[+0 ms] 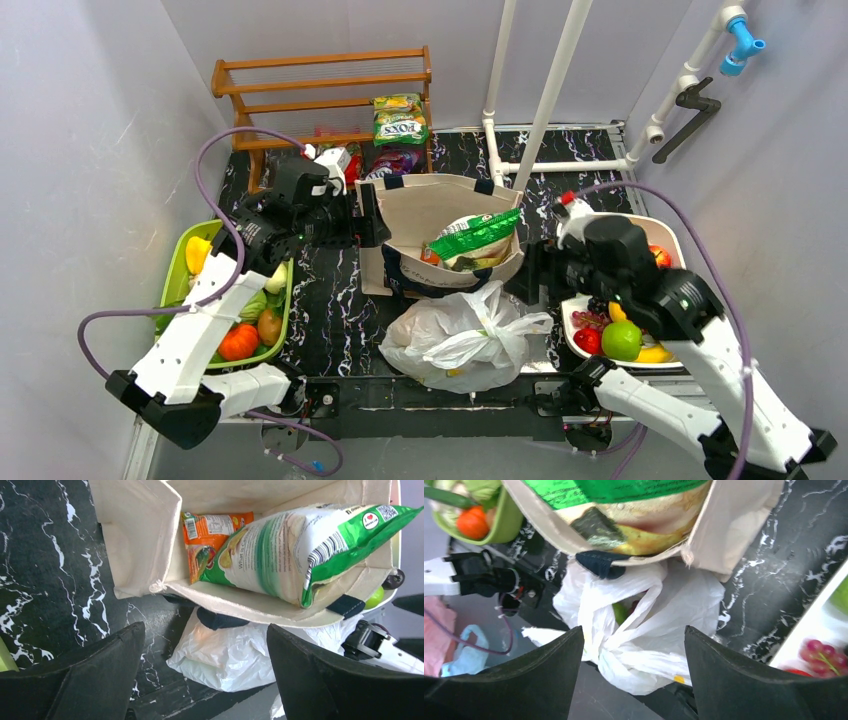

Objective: Place the mixed food into the grocery bags and tie them

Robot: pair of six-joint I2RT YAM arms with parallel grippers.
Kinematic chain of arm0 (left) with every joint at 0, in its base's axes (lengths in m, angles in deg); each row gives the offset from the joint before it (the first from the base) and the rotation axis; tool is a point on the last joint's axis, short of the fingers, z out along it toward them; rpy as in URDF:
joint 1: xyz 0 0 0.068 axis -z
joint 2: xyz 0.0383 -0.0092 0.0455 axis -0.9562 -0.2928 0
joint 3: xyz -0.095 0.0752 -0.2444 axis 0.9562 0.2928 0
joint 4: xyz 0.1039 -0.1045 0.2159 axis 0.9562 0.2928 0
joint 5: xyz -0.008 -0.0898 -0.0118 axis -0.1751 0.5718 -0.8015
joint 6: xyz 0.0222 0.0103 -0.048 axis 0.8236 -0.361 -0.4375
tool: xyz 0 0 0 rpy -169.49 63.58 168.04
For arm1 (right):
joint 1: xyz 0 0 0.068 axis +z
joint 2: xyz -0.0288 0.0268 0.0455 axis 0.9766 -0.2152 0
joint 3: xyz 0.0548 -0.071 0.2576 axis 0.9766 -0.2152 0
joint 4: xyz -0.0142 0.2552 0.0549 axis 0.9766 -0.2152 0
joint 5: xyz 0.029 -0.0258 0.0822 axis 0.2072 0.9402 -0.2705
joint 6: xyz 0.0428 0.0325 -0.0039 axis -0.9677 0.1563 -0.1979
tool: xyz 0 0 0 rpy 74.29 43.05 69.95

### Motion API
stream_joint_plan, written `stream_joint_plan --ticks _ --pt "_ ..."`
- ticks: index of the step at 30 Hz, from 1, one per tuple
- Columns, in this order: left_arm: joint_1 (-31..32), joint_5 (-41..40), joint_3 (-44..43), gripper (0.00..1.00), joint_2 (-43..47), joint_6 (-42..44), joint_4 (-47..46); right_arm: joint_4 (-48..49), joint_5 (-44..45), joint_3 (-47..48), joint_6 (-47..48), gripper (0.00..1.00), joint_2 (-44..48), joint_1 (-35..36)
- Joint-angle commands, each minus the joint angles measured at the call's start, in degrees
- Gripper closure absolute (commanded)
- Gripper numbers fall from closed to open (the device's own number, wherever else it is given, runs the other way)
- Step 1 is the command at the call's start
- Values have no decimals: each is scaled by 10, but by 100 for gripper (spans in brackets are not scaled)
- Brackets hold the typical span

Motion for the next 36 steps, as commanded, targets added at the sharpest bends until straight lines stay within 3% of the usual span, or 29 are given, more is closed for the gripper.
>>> stream_joint_plan --ticks 1,14,22,24,25,26,30,36 --pt "7 -40 0 11 0 21 -26 70 -56 -77 -11 18 86 1" --pt "7 -145 -61 21 -125 125 -24 62 -103 -153 52 13 149 13" --pt "0 -168 -64 54 -171 130 -21 81 -81 -192 63 11 163 81" --pt "-2 -162 -56 77 -168 129 -30 85 -50 -196 58 11 160 120" --pt "-2 -163 -53 94 -164 125 -33 91 -39 -198 55 11 159 140" --pt "-2 -167 -52 100 -160 120 -32 97 -28 -201 52 11 156 159" --pt "-3 -176 -41 100 -132 98 -25 115 32 -207 45 10 135 225" --pt "-3 -166 14 100 -81 65 -32 129 109 -201 55 9 105 256"
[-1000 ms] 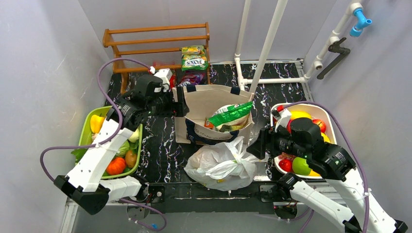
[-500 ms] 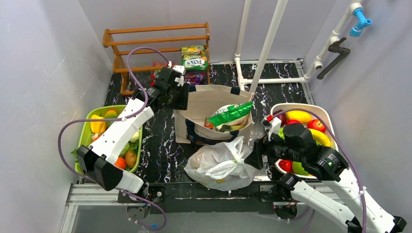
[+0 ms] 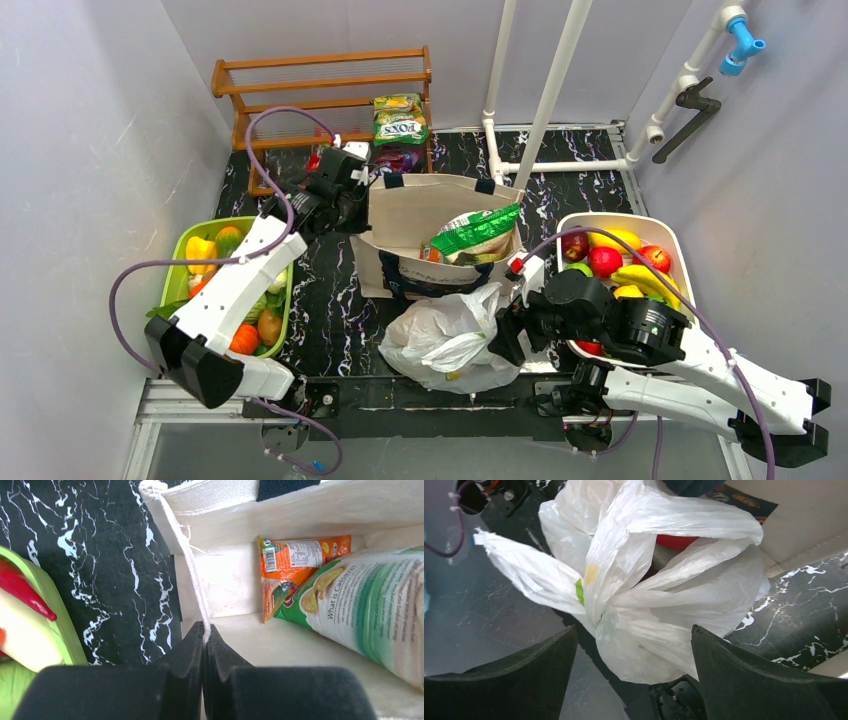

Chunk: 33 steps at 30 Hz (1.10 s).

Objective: Place the mixed food into the grocery bags and tie them

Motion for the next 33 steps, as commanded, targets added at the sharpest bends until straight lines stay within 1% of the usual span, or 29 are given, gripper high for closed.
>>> stream_joint_plan --ticks 1,5,11,19,20,23,24,25,26,28,30,31,32,33 --pt "-5 -6 33 100 63 -29 3 44 74 4 10 9 -14 17" --pt "-5 4 51 100 70 -37 4 55 78 2 37 8 -28 36" --pt "-5 12 53 100 72 -40 1 60 77 -7 64 8 -49 63" --pt "-5 17 61 100 76 -39 1 113 19 -55 52 7 -42 75" --pt "-5 17 62 100 78 -39 0 120 15 -59 52 9 -40 75" --pt "-5 18 68 100 86 -40 -1 126 18 -64 53 20 -42 75" --pt "-5 18 70 100 89 -40 -1 125 21 -63 56 26 -45 75" --pt "-5 18 70 100 91 -41 -1 122 23 -61 58 34 -49 75" --pt "-5 19 72 100 93 -41 -1 119 22 -59 62 44 -53 75" --pt "-5 21 75 100 95 -41 -1 115 18 -53 69 69 -63 75" --pt "-5 23 78 100 97 -42 -1 107 16 -43 72 87 -76 75" --pt "-5 24 79 100 99 -43 -1 103 16 -36 73 91 -79 75" --pt "-5 25 81 100 101 -44 -1 99 15 -28 73 96 -84 75" --pt "-5 26 84 100 103 -45 -2 95 16 -18 71 99 -88 75"
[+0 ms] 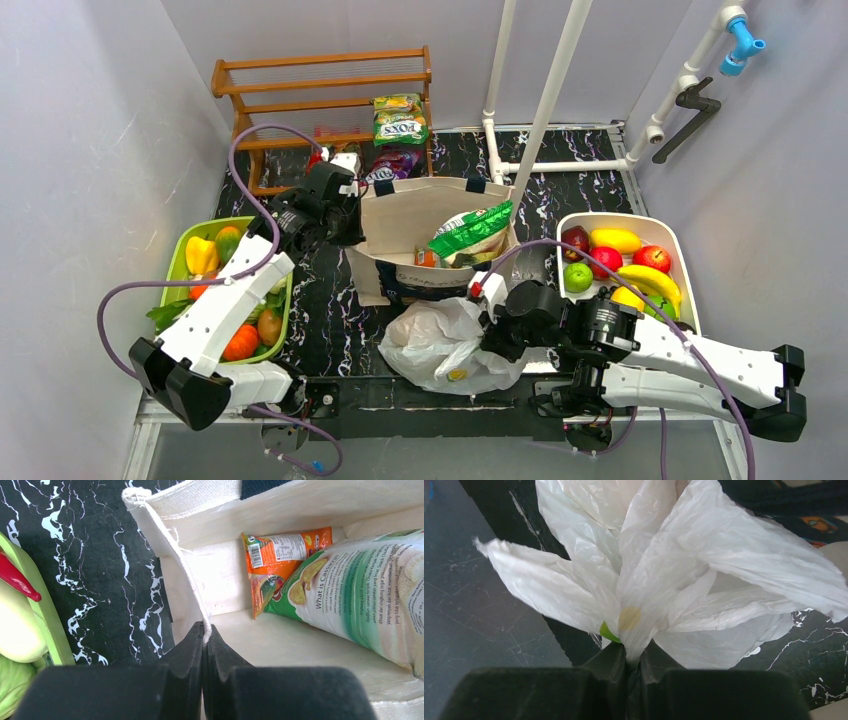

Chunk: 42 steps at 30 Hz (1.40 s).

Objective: Place the mixed food into the grocery bags and tie them

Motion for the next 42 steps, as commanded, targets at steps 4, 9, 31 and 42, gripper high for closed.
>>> stream_joint_plan --ticks 4,9,31,42 --pt "-4 14 24 100 41 -13 3 -15 -10 96 6 99 -22 4" --pt "-4 14 34 100 58 -22 0 -10 -34 163 7 99 -22 5" --pt "-4 56 115 100 130 -59 -38 360 11 480 96 99 -160 5" --pt "-4 80 138 100 154 -75 -48 529 108 557 220 99 -270 -4"
